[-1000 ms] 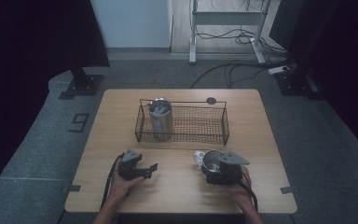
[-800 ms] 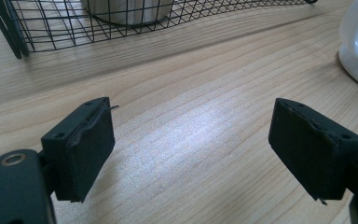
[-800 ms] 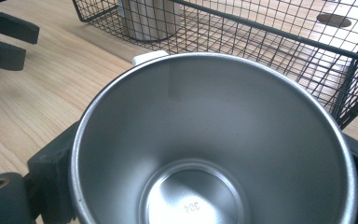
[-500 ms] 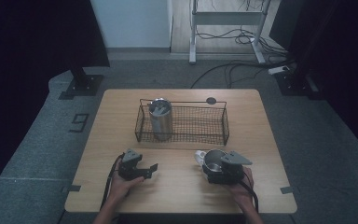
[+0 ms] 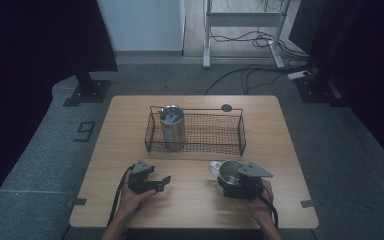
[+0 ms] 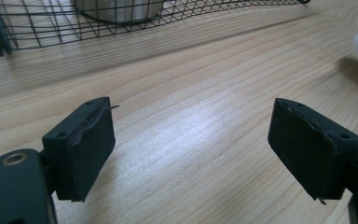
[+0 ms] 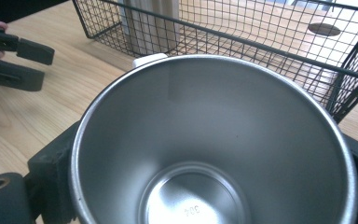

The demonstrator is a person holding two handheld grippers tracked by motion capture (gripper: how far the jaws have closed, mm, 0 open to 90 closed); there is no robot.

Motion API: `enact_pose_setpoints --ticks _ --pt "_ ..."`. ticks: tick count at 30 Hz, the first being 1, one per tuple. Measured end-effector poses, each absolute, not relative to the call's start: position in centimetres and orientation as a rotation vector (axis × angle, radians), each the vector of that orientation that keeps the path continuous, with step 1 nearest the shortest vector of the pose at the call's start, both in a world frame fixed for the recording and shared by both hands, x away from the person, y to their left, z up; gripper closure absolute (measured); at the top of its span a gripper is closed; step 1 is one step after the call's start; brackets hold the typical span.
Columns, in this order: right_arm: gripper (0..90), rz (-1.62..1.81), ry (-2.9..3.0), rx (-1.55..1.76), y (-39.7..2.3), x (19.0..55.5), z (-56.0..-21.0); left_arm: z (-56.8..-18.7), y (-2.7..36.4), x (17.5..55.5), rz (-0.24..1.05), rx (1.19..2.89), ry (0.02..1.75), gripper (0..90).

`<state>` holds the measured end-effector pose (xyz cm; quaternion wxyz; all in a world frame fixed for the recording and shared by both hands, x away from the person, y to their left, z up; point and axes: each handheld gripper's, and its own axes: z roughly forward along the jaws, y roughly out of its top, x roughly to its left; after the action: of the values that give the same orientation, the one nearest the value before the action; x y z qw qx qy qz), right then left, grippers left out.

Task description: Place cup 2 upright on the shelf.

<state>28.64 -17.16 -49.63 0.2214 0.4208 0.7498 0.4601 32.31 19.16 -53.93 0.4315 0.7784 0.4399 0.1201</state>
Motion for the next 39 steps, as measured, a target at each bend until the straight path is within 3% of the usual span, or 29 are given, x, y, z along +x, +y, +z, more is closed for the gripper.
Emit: enact_pose_setpoints --ticks 14,39 --pt "6.2 1.325 2.036 1.176 -17.8 27.9 -47.1 -53.8 18.9 32.2 0.287 1.934 1.088 15.1" --pt "6.2 1.318 2.013 1.157 -17.0 30.3 -43.0 -53.1 20.1 31.8 0.307 1.904 1.096 15.4"
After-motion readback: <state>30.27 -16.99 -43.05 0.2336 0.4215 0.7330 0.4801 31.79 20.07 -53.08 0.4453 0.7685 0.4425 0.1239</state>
